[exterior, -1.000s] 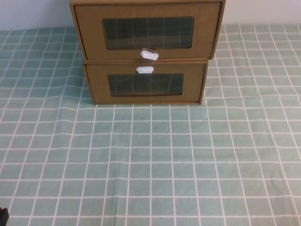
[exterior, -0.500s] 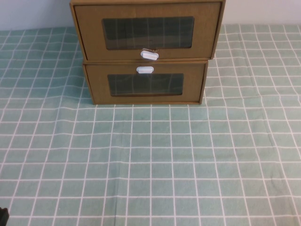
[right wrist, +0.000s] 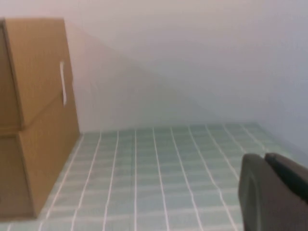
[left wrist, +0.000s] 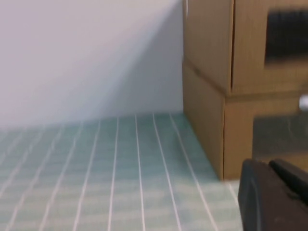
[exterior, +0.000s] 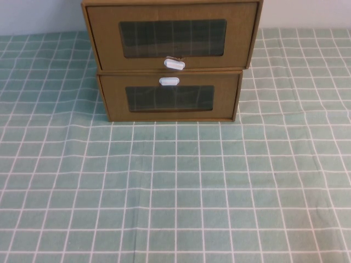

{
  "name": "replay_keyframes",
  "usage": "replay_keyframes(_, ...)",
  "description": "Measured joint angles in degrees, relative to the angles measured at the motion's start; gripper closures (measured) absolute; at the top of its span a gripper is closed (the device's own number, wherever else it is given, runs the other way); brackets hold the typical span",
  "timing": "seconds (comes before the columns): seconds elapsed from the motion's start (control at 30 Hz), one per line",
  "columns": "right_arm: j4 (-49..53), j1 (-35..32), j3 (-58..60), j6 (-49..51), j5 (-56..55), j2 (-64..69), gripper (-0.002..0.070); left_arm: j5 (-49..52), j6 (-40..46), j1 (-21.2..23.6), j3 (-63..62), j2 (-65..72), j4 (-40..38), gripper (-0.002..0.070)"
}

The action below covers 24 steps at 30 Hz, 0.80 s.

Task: Open the shoe box
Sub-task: 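Pull the top drawer of the cardboard box fully open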

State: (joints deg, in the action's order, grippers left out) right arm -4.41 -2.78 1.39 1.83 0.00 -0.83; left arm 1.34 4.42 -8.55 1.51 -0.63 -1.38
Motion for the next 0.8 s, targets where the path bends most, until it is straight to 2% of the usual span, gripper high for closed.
replay_keyframes(0.23, 0.0, 0.0, 0.0, 0.0, -12.3, 0.0, 0.0691, -8.3, 0.0, 0.0, 0.0, 0.0, -0.1, 0.068)
replay_keyframes(0.6, -0.4, 0.0, 0.0, 0.0, -13.2, 0.0, 0.0691, -9.5, 0.0, 0.0, 0.0, 0.0, -0.1, 0.068)
replay_keyframes(0.7, -4.8, 0.0, 0.0, 1.4, -13.5, 0.0, 0.0691, -11.9, -0.4, 0.0, 0.0, 0.0, -0.1, 0.068)
replay_keyframes(0.8, -13.5, 0.0, 0.0, 5.3, -15.3, 0.0, 0.0691, -17.7, -3.0, 0.0, 0.0, 0.0, -0.1, 0.068)
